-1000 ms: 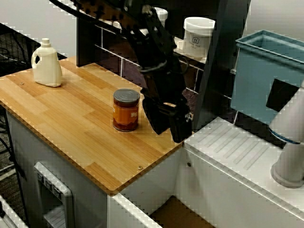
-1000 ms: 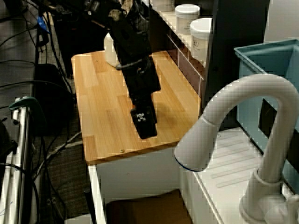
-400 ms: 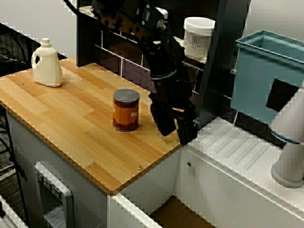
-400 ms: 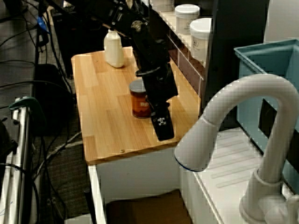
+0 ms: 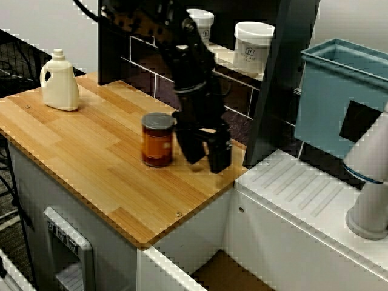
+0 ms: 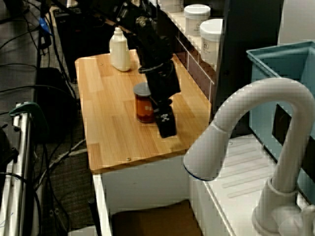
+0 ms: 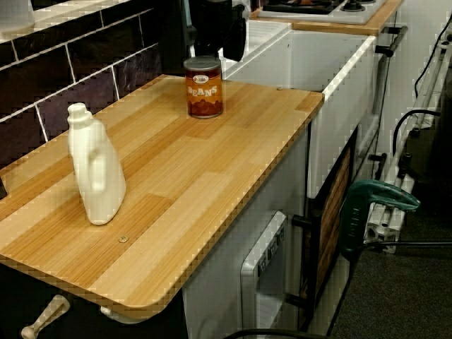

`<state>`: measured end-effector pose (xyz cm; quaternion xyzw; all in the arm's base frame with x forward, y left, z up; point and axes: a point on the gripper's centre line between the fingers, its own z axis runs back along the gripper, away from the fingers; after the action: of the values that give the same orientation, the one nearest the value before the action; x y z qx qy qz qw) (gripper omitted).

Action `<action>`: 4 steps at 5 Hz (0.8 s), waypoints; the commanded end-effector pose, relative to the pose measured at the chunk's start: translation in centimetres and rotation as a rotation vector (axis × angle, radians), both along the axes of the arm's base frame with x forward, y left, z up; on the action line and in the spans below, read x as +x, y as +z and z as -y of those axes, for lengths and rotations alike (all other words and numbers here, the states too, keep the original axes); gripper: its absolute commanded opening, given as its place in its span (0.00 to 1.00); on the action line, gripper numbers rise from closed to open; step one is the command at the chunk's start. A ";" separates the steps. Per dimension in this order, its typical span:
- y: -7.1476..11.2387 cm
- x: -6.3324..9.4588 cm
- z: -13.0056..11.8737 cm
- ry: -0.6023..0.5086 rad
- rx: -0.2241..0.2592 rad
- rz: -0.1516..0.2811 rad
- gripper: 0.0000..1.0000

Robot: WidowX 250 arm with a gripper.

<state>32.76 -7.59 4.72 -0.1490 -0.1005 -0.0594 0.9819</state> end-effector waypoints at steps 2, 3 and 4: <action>3.4 -1.4 -7.6 0.031 0.013 0.068 1.00; 3.8 -2.5 -8.8 0.020 0.026 0.061 1.00; 4.1 -2.9 -10.0 0.014 0.038 0.047 1.00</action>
<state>29.30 1.79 7.07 -0.1380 -0.0910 -0.0497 0.9850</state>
